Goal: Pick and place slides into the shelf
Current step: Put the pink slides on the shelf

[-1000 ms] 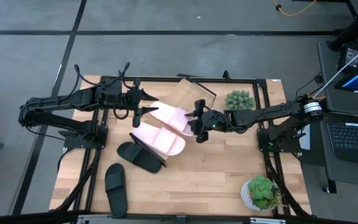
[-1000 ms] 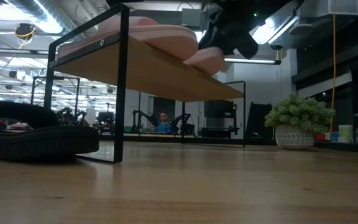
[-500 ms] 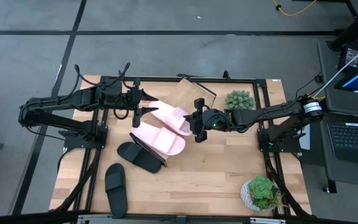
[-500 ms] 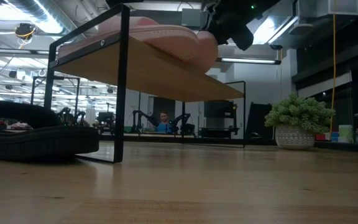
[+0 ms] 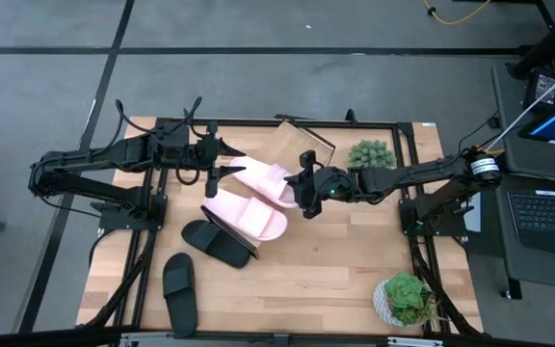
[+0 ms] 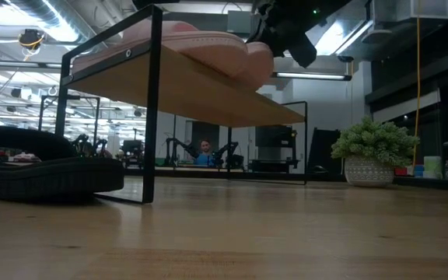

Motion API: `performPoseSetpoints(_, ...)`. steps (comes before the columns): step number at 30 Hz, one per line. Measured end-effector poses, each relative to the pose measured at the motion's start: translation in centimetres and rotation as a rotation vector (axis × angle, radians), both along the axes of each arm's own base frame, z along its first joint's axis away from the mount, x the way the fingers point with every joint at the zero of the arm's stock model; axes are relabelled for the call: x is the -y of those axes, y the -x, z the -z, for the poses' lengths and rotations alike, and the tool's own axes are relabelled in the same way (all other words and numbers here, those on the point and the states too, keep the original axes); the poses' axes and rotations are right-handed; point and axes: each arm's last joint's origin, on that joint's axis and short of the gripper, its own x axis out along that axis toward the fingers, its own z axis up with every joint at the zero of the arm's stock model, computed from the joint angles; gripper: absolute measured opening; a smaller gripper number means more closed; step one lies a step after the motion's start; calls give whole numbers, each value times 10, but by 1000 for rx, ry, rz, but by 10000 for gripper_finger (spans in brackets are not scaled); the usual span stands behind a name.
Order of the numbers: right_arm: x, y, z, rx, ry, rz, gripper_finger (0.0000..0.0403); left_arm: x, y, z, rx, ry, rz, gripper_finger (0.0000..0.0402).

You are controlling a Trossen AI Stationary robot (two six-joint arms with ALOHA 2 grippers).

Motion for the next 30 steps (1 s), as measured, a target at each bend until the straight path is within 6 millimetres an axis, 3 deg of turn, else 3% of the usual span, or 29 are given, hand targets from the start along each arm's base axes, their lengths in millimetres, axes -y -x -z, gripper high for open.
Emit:
performPoseSetpoints(13,-2,-11,11,-42,109,-111,9,0,0,0,5,0,0,153)
performPoseSetpoints(30,-3,-13,12,-32,106,-115,13,0,0,0,1,0,0,153)
